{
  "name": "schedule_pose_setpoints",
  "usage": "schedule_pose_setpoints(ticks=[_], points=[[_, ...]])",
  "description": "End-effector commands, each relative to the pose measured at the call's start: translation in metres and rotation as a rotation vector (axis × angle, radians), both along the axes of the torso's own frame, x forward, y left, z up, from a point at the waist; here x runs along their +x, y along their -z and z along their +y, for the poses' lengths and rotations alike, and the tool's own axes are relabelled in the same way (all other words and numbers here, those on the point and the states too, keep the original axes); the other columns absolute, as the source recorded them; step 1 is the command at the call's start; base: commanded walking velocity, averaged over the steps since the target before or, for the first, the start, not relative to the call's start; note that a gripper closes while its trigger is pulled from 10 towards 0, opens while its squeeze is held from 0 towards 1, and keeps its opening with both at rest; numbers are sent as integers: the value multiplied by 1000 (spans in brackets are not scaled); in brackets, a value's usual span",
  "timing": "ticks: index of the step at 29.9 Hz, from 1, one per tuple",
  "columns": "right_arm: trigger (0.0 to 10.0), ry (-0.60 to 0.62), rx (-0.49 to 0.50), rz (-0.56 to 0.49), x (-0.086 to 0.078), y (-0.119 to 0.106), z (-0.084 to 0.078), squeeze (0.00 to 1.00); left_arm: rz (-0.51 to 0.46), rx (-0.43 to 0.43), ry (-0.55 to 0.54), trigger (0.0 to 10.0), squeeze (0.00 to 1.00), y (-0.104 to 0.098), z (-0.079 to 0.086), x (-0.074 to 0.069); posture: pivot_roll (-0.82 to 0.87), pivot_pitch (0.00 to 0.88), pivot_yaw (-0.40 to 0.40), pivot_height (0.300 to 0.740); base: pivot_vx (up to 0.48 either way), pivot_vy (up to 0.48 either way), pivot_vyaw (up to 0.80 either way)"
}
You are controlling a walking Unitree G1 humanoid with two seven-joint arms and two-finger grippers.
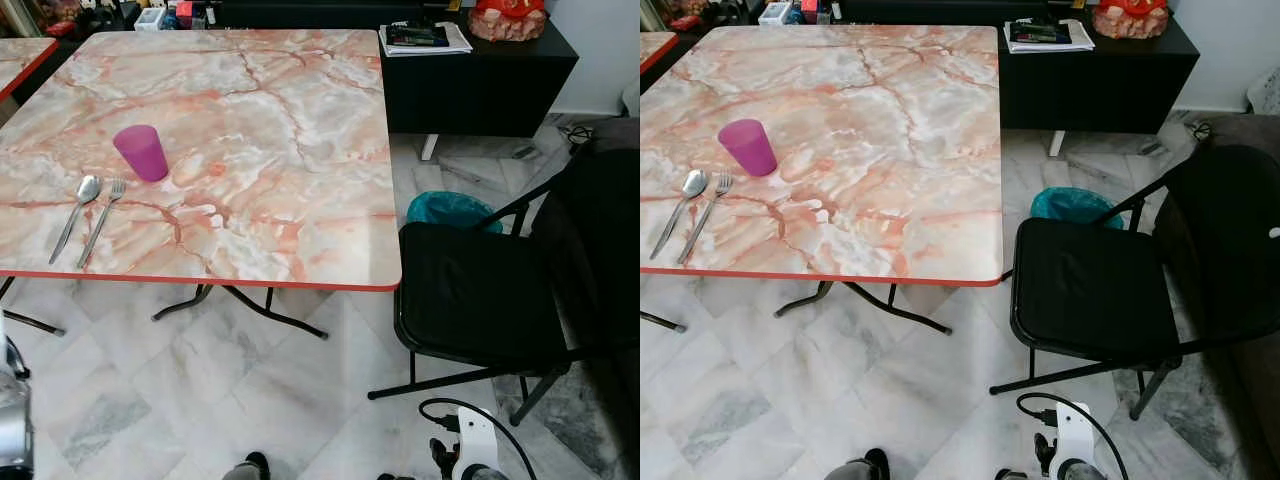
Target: Setting the table
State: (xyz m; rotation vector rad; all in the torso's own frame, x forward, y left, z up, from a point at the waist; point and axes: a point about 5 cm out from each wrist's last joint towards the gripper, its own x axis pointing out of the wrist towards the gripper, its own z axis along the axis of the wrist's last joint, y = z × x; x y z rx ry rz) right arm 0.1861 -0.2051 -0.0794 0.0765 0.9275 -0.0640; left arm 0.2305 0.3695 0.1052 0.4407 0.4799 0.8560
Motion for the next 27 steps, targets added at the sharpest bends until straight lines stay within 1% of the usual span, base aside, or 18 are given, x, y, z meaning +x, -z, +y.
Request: schedule_pose_setpoints(ticks=[1, 2, 3, 4, 6, 8, 10, 11, 13, 15, 17, 19, 20, 21, 22, 23, 24, 27], points=[[10000, 8, 6, 25, -7, 4, 0, 0, 31, -61, -2, 10000, 0, 16, -3, -3, 48, 170, 35, 740, 0, 0, 0], [10000, 8, 6, 25, -7, 4, 0, 0, 49, -115, 2, 10000, 0, 29, -8, -3, 48, 170, 35, 740, 0, 0, 0], [10000, 8, 6, 25, -7, 4, 0, 0, 49, -115, 2, 10000, 0, 29, -8, -3, 48, 170, 35, 740, 0, 0, 0], [10000, 8, 6, 26, -7, 4, 0, 0, 62, -152, 4, 10000, 0, 38, -12, -4, 48, 170, 35, 740, 0, 0, 0], [10000, 7, 8, 27, -7, 4, 0, 0, 94, -250, 30, 10000, 0, 56, -22, -2, 47, 170, 34, 740, 0, 0, 0], [10000, 7, 8, 27, -7, 4, 0, 0, 94, -250, 30, 10000, 0, 56, -22, -2, 47, 170, 34, 740, 0, 0, 0], [10000, 6, 9, 29, -8, 4, 0, 0, 128, -411, 53, 10000, 0, 81, -38, -3, 41, 170, 35, 740, 0, 0, 0], [10000, 6, 9, 29, -8, 4, 0, 0, 128, -411, 53, 10000, 0, 81, -38, -3, 41, 170, 35, 740, 0, 0, 0], [10000, 7, 10, 31, -8, 4, 0, 0, 161, -504, 87, 10000, 0, 97, -53, -3, 40, 170, 35, 740, 0, 0, 0], [10000, 9, 9, 31, -8, 4, 0, 0, 160, -569, 178, 10000, 0, 107, -71, 3, 39, 172, 32, 740, 0, 0, 0], [10000, 9, 9, 31, -8, 4, 0, 0, 160, -569, 178, 10000, 0, 107, -71, 3, 39, 172, 32, 740, 0, 0, 0], [10000, 9, 8, 32, -8, 4, 0, 0, 156, -589, 215, 10000, 0, 110, -78, 5, 39, 172, 32, 740, 0, 0, 0], [10000, 10, 8, 31, -8, 4, 0, 0, 158, -592, 314, 10000, 0, 115, -91, 10, 34, 174, 31, 740, 0, 0, 0], [10000, 10, 8, 31, -8, 4, 0, 0, 158, -592, 314, 10000, 0, 115, -91, 10, 34, 174, 31, 740, 0, 0, 0], [10000, 12, 8, 31, -8, 4, 0, 0, 151, -614, 381, 10000, 0, 119, -104, 12, 27, 176, 29, 740, 0, 0, 0], [10000, 12, 8, 31, -8, 4, 0, 0, 151, -614, 381, 10000, 0, 119, -104, 12, 27, 176, 29, 740, 0, 0, 0], [10000, 14, 8, 30, -8, 4, 0, 0, 134, -632, 421, 10000, 0, 124, -114, 13, 23, 179, 26, 740, 0, 0, 0], [10000, 14, 8, 30, -8, 4, 0, 0, 134, -632, 421, 10000, 0, 124, -114, 13, 23, 179, 26, 740, 0, 0, 0]])
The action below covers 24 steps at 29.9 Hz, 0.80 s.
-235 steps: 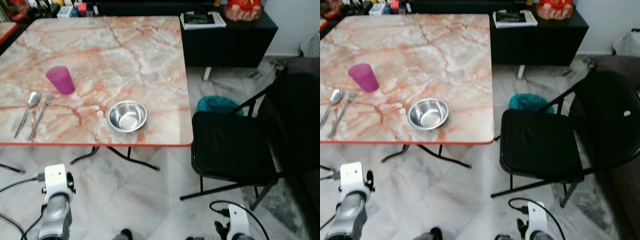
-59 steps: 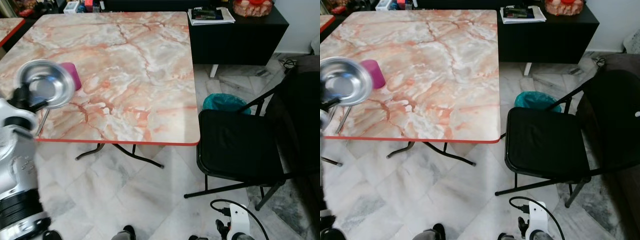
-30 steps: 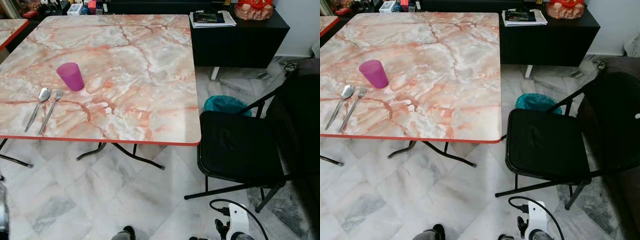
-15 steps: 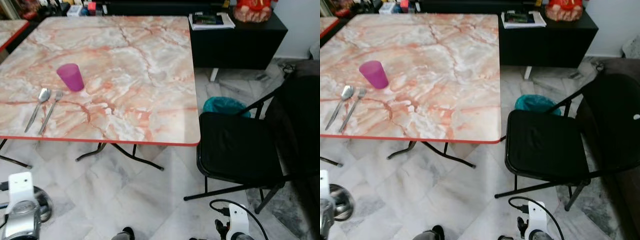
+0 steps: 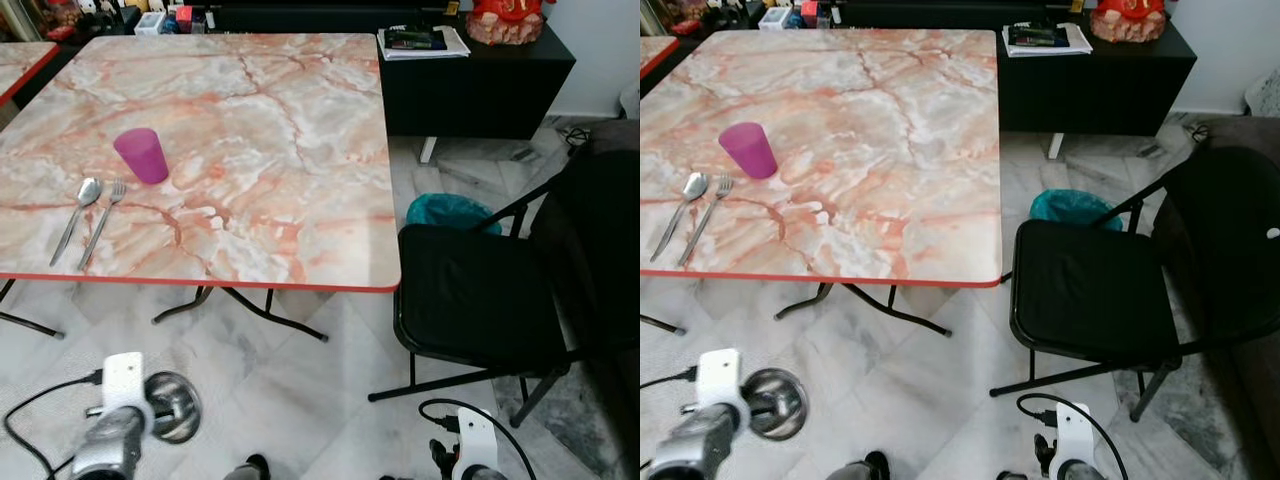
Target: Setting the table
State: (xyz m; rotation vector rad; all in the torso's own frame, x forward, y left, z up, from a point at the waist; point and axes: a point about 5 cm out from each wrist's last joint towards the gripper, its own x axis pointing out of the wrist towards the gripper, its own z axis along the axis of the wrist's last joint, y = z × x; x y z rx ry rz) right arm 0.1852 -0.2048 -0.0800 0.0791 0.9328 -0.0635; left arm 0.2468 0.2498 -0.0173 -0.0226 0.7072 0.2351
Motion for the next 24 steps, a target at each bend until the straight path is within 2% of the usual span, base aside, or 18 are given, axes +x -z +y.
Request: schedule_pose_setpoints(ticks=[1, 3, 6, 10, 19, 24], points=[[10000, 15, 5, 24, -8, 4, -1, 0, -13, -9, 8, 10000, 0, 5, -2, -3, 22, 179, 25, 740, 0, 0, 0], [10000, 15, 5, 24, -8, 4, -1, 0, -13, -9, 8, 10000, 0, 5, -2, -3, 22, 179, 25, 740, 0, 0, 0], [10000, 19, 5, 21, -8, 4, -1, 0, -44, -91, -5, 10000, 0, 14, -19, -2, 12, 185, 17, 740, 0, 0, 0], [10000, 26, 6, 14, -8, 3, -2, 0, -74, -151, -51, 10000, 0, 17, -27, -2, 0, 187, 12, 740, 0, 0, 0], [10000, 29, 5, 12, -8, 3, -3, 0, -41, -172, -64, 10000, 0, 28, -39, -8, -3, 185, 8, 740, 0, 0, 0], [10000, 31, 5, 11, -9, 4, -3, 0, -25, -166, -78, 10000, 0, 32, -36, -14, -7, 180, 13, 740, 0, 228, 0]])
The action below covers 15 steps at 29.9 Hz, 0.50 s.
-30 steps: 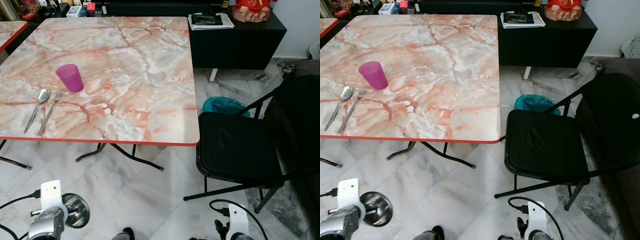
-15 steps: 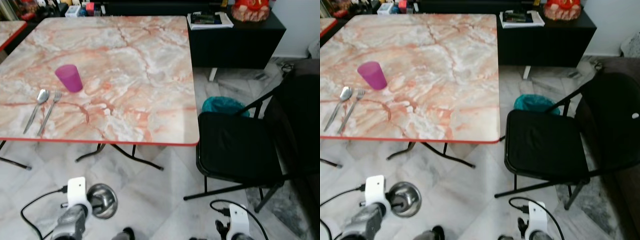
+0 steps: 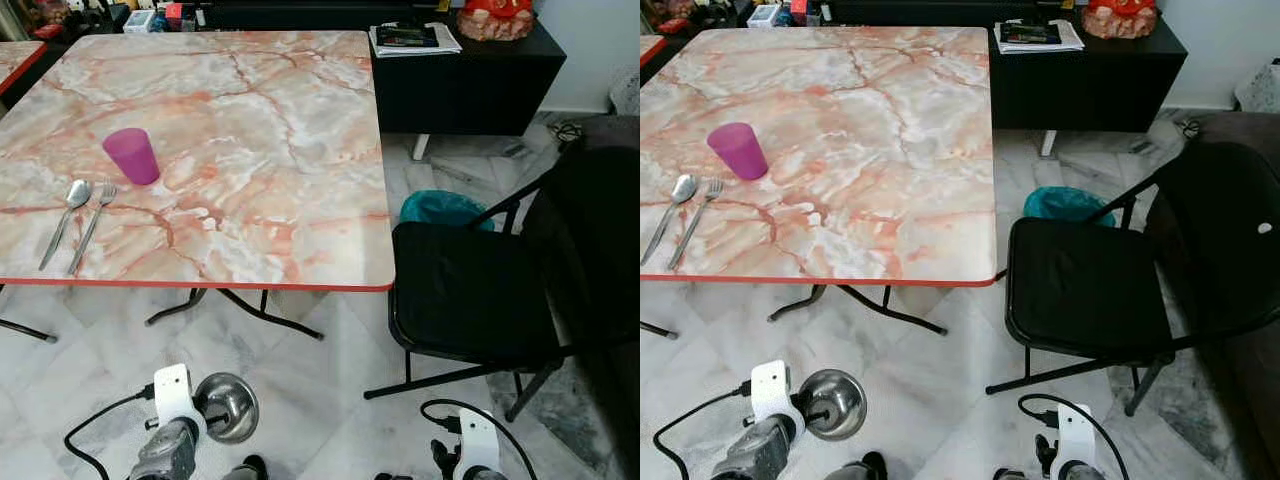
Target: Setting the table
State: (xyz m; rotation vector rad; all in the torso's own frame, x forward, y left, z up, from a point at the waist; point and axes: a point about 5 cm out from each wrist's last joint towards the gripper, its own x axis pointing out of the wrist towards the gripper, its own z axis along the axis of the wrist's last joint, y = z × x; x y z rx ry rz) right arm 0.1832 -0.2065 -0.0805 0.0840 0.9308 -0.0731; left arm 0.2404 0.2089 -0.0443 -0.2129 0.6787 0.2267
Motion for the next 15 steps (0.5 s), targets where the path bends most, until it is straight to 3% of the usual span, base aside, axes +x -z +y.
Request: schedule_pose_setpoints(ticks=[1, 13, 15], points=[[10000, 21, 6, 13, -7, 3, -2, 0, 28, 9, -22, 10000, 0, 5, 6, -8, -7, 179, 13, 740, 0, 398, 0], [10000, 23, 7, 19, -9, 4, -1, 0, 28, 16, -60, 10000, 0, 7, 9, -12, -8, 169, 15, 740, 0, 474, 0], [10000, 19, 11, 19, -9, 4, -1, 0, 20, 16, -67, 10000, 0, 7, 10, -13, -10, 163, 14, 740, 0, 480, -800]])
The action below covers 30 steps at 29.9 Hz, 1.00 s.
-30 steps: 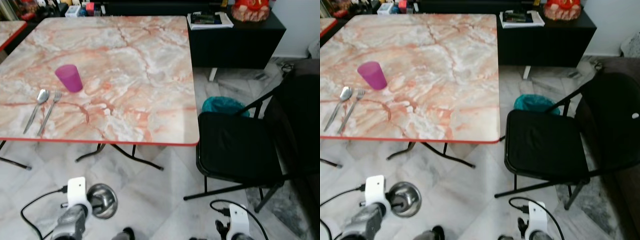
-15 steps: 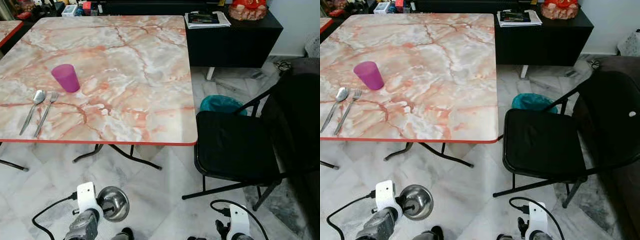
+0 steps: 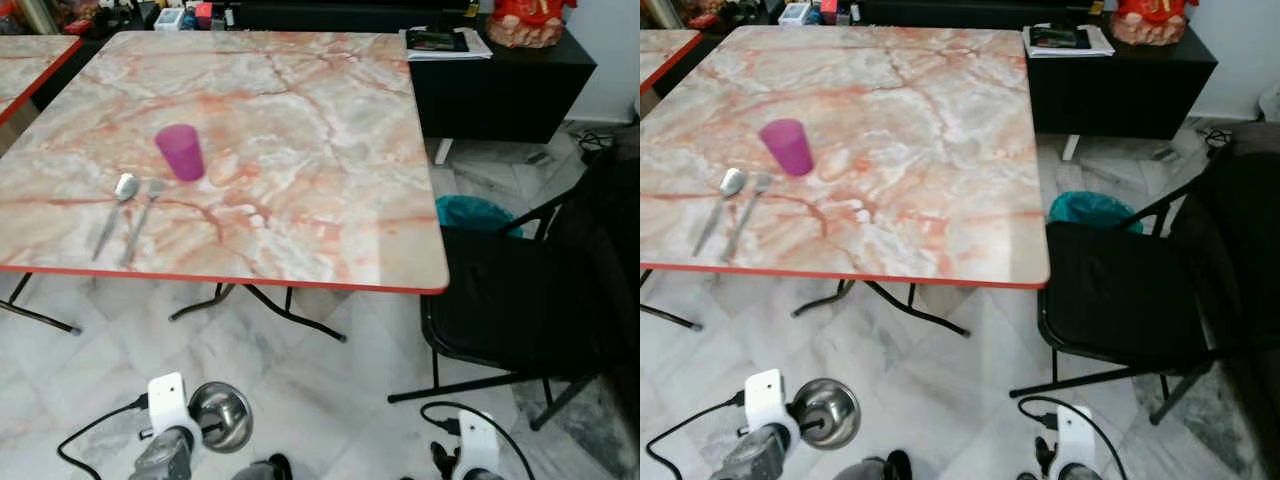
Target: Setting the table
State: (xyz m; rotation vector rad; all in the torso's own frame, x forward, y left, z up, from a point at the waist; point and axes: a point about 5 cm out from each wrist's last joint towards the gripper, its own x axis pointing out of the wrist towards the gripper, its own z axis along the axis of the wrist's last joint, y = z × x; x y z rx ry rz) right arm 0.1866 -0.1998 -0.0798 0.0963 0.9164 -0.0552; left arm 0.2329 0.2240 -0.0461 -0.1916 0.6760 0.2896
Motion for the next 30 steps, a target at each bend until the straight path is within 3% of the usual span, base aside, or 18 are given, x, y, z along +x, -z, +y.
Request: schedule_pose_setpoints(ticks=[1, 30], points=[[10000, 24, -10, 32, -13, 5, -8, 0, 10, -23, -16, 10000, 0, 5, -5, -6, -7, 160, 13, 740, 0, 480, 0], [10000, 33, -6, 26, -10, 3, -7, 0, 1, 20, -63, 10000, 0, 4, 0, -7, 3, 190, 18, 740, 0, 480, -24]])
